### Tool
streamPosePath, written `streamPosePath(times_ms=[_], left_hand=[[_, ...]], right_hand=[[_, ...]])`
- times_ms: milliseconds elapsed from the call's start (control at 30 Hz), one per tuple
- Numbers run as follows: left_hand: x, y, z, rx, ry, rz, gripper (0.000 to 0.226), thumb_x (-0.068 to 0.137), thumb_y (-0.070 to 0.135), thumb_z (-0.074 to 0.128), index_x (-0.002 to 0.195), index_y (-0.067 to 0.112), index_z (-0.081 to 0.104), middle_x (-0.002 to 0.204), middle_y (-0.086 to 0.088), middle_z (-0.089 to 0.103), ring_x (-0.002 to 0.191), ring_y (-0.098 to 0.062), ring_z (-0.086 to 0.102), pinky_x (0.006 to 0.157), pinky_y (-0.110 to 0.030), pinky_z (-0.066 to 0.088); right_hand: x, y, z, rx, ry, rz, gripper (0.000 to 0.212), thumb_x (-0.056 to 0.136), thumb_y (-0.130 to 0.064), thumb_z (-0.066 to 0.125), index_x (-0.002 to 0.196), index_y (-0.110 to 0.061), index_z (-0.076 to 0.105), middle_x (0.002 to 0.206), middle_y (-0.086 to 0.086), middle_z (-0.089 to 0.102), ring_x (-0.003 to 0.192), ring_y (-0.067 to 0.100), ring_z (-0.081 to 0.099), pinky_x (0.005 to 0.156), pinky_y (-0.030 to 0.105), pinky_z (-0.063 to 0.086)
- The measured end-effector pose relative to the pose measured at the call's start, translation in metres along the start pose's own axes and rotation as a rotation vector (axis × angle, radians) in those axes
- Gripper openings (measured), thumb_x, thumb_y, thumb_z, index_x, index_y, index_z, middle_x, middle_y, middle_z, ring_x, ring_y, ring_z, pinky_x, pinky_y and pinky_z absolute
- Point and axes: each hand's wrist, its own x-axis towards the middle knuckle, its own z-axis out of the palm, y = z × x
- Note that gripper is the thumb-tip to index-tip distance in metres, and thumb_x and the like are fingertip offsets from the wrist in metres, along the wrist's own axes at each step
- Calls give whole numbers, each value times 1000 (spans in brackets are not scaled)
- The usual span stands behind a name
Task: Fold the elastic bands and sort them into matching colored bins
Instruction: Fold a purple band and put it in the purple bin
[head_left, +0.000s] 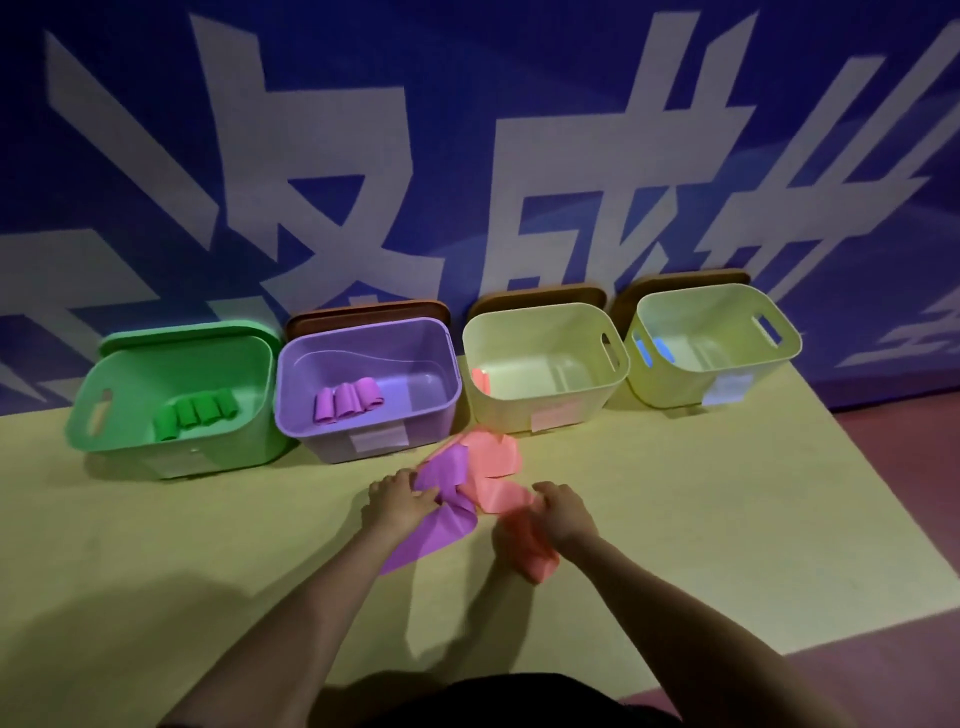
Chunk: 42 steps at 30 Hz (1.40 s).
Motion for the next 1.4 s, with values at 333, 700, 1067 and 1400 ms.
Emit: streamPosePath(times_ms=[333,700,1067,1400], left_hand=[[-52,82,-49,-841,126,165,28,94,5,52,70,17,58,73,2,57,75,-12,49,64,-12,36],[-94,124,-145,-1202,134,250,20,93,15,56,78,17,68,72,4,69,73,-9,62,74,-22,46],[-112,70,-182,-1254,128,219,20,88,8,59,68,10,60,66,-6,59,66,-17,54,64,-30,43],[-129,6,-214,-1463,-25,205,21,89,6,52,69,9,57,52,-3,57,51,-15,56,47,-20,47]], right_hand=[[19,-30,-29,205,-57,-254,39,96,-31,55,129,-10,57,122,15,58,111,27,56,94,26,40],[-16,-140,-111,792,-99,-564,31,103,-30,38,123,-22,61,123,-11,62,114,-4,54,97,16,41],[-63,-174,-104,797,-108,-633,24,90,-19,65,68,-14,59,62,-2,52,64,12,47,62,24,37],[-97,-208,-94,619,-136,-688,15,87,-22,70,82,-8,70,69,-6,68,65,5,60,63,23,50]])
